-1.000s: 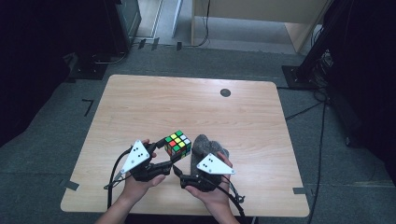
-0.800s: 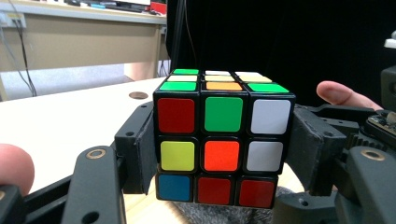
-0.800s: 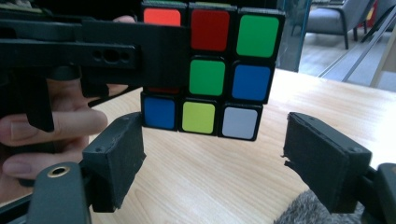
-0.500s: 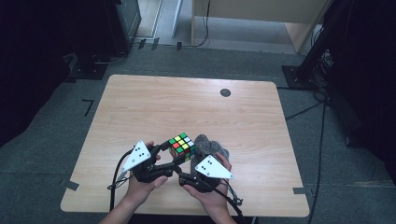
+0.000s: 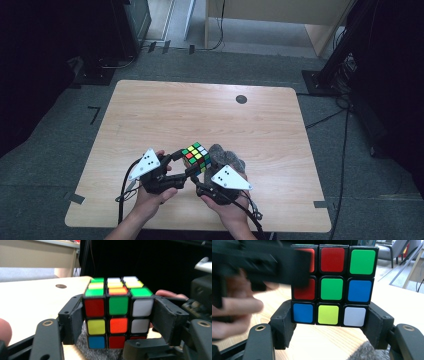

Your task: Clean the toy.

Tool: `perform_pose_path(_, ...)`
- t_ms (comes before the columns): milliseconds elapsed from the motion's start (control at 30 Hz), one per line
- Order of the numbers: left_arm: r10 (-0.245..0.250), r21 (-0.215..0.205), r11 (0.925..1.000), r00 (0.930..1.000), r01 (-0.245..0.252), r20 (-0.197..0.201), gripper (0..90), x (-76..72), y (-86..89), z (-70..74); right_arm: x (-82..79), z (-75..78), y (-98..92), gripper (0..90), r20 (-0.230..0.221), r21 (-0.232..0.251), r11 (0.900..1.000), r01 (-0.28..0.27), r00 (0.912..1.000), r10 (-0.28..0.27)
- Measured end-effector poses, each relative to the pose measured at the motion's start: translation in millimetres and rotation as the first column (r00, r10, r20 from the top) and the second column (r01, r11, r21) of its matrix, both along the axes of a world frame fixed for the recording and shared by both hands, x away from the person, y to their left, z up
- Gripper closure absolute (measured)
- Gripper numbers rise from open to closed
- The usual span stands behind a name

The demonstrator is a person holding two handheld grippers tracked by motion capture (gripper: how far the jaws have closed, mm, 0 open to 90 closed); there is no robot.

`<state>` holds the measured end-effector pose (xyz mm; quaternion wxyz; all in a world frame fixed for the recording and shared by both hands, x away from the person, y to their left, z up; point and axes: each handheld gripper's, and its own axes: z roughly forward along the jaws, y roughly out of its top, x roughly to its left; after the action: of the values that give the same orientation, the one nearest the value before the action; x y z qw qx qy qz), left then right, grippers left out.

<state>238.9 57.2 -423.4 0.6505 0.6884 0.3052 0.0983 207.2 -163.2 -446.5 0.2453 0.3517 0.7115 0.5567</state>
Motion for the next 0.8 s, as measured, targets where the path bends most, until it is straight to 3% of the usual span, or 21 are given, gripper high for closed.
perform_pose_path(100,0.02,-0.028,0.9994,0.9992,-0.019,0.036,26.0,1.4,9.5,5.2,5.1,-0.6,-8.2,34.1,-0.034,-0.004,1.0,0.009,0.9994,-0.009)
perform_pose_path(233,0.04,-0.031,0.9988,0.997,-0.038,0.066,23.5,7.1,21.7,6.8,11.9,1.6,-23.1,34.1,-0.063,-0.001,1.0,0.012,0.9979,-0.012)
perform_pose_path(333,0.051,0.032,0.998,0.9921,-0.055,0.115,23.3,10.3,24.9,2.8,15.5,9.5,-33.7,34.1,-0.08,0.008,1.0,-0.015,0.9967,0.016)
perform_pose_path(367,0.049,0.072,0.9957,0.9895,-0.059,0.136,23.3,11.5,24.7,-0.2,15.7,11.4,-35.6,34.1,-0.081,0.012,1.0,-0.02,0.9965,0.021)
perform_pose_path(500,-0.002,0.164,0.9861,0.9873,-0.024,0.159,23.8,13.7,21.3,-9.1,16.7,20.2,-42.7,34.1,-0.101,0.034,0.998,-0.047,0.9936,0.05)
perform_pose_path(567,-0.033,0.227,0.9738,0.9831,-0.009,0.18,23.9,12.8,16.9,-13.5,16.9,21.9,-44.1,34.1,-0.111,0.043,0.997,-0.059,0.9918,0.063)
perform_pose_path(667,-0.069,0.319,0.9479,0.9719,-0.007,0.225,23.1,8.2,8.1,-20.5,17.8,24.9,-45.9,34.0,-0.15,0.058,0.995,-0.077,0.985,0.085)
perform_pose_path(800,-0.09,0.385,0.9224,0.9542,-0.028,0.285,20.7,1.4,-1.0,-24.7,18.3,27.9,-48.0,34.0,-0.209,0.112,0.988,-0.104,0.9697,0.126)
